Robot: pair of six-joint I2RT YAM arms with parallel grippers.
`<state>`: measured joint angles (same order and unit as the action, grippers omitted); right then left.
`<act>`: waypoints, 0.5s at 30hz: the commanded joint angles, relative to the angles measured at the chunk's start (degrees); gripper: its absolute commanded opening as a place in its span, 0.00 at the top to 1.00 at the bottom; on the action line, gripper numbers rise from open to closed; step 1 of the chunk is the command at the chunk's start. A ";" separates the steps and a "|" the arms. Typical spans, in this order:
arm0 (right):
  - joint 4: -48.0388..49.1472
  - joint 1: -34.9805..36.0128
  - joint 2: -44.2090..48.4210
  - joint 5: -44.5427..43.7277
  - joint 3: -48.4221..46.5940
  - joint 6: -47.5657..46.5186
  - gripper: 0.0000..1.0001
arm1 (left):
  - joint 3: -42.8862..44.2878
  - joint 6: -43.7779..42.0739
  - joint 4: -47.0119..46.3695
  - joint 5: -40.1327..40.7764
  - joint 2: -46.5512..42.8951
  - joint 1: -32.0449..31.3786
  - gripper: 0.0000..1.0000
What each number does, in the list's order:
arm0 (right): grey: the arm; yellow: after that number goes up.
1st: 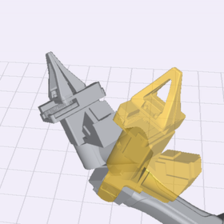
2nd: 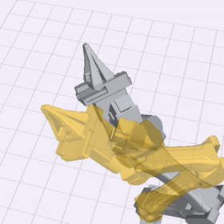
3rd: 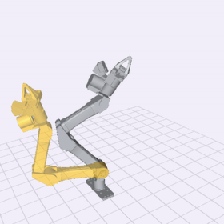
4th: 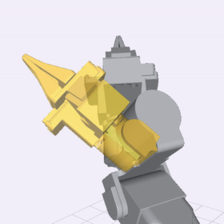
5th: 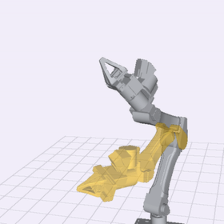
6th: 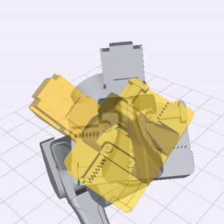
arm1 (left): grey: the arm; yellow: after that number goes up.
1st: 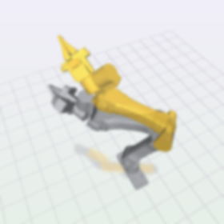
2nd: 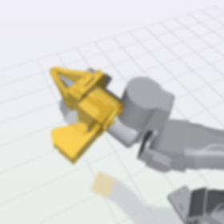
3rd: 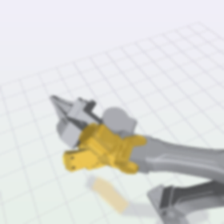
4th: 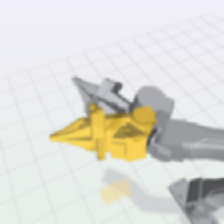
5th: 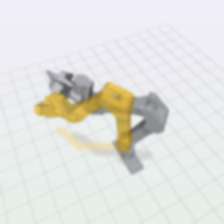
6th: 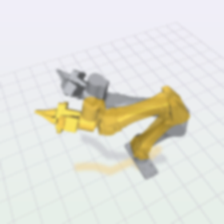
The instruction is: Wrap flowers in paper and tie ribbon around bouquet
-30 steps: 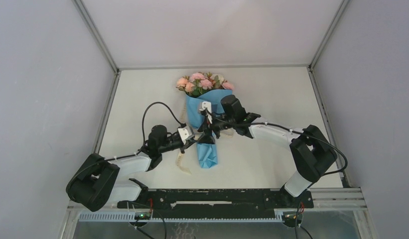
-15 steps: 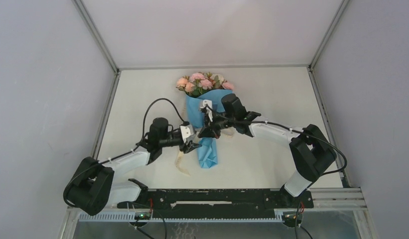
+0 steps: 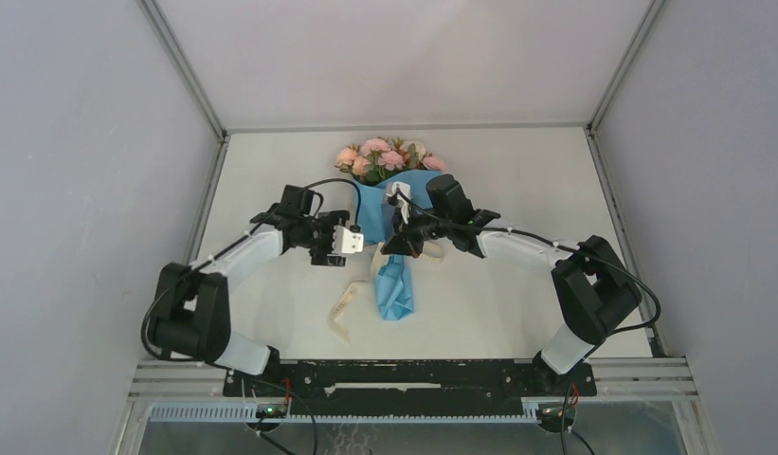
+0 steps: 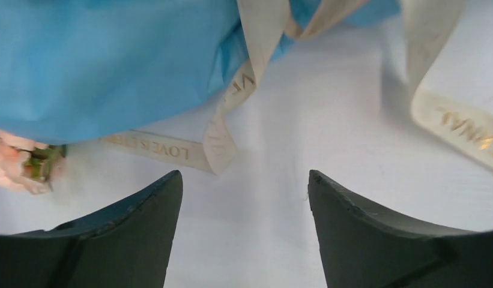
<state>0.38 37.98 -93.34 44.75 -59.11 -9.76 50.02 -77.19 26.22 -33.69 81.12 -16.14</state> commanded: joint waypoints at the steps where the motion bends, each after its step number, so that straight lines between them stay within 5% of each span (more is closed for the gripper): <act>1: 1.35 0.21 1.25 -1.75 -2.47 -0.03 1.00 | 0.72 -6.41 -7.61 6.75 5.56 -0.69 0.18; 7: 1.26 0.05 0.41 -1.79 -2.42 -0.53 1.00 | 3.46 -2.57 -14.63 7.44 12.83 -0.74 0.19; 12: 1.02 -1.80 0.25 -1.08 -2.42 -0.64 1.00 | 3.35 -12.66 -9.29 7.53 15.65 -1.93 0.22; 14: 1.34 -2.25 0.20 -0.73 -2.45 -0.61 1.00 | 3.12 -13.52 -9.14 7.26 16.19 -2.40 0.35; 15: 1.55 -2.39 0.15 -0.76 -2.47 -0.59 1.00 | 3.08 -12.85 -9.91 7.16 16.21 -2.55 0.54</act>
<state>0.19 36.69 -93.34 43.20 -59.11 -9.93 51.53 -85.30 14.74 -26.04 95.83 -17.78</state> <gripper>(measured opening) 0.007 0.680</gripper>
